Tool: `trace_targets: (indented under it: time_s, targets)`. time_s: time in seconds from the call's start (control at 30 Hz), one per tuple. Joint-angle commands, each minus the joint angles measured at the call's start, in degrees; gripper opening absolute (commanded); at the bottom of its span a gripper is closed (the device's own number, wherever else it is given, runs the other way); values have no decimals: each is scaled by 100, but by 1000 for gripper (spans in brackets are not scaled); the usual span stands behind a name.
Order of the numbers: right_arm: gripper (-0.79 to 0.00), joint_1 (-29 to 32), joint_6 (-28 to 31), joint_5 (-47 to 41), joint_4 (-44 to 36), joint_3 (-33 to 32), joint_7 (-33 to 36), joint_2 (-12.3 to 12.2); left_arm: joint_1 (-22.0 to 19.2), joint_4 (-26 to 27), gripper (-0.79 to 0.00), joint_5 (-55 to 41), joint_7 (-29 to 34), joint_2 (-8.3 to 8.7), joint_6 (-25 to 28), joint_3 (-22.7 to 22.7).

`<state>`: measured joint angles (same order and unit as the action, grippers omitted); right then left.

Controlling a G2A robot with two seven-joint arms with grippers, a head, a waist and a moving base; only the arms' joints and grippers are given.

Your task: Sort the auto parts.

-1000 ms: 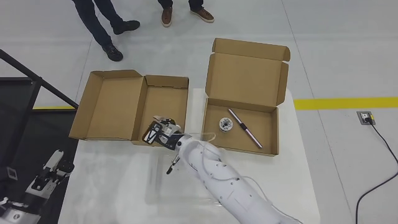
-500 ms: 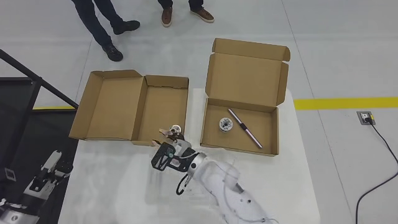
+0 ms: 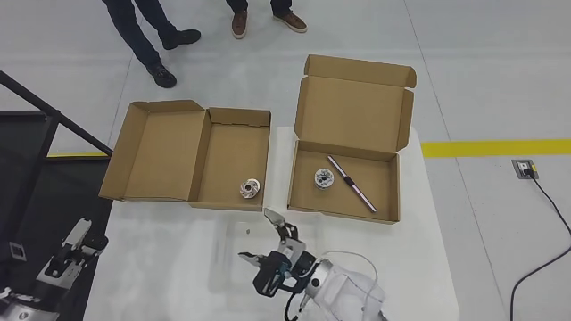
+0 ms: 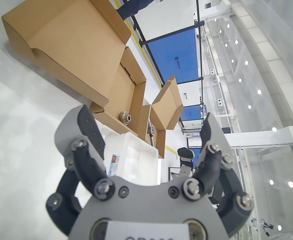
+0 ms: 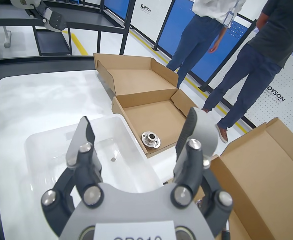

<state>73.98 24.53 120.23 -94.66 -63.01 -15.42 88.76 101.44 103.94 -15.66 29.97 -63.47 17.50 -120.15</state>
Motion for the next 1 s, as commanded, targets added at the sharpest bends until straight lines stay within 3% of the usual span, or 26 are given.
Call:
trace_targets:
  time_s: [0.0,0.4,0.8,0.97]
  targets:
    - [0,-9,-6,-3,7,5,6,2,14,24,0,-7,-8,-3,-2,-4]
    - [0,32,-199,-84,1,46,100,-4,3,47,0,-155,-173,-23,17,27]
    - [0,1152,-1111,-791,-560,-889,-1384,-239,573,131,0,-1107,-849,-250,1034,510]
    - [0,1176,-1114,-841,-574,-928,-1425,-246,627,137,0,-1073,-880,-269,1093,547]
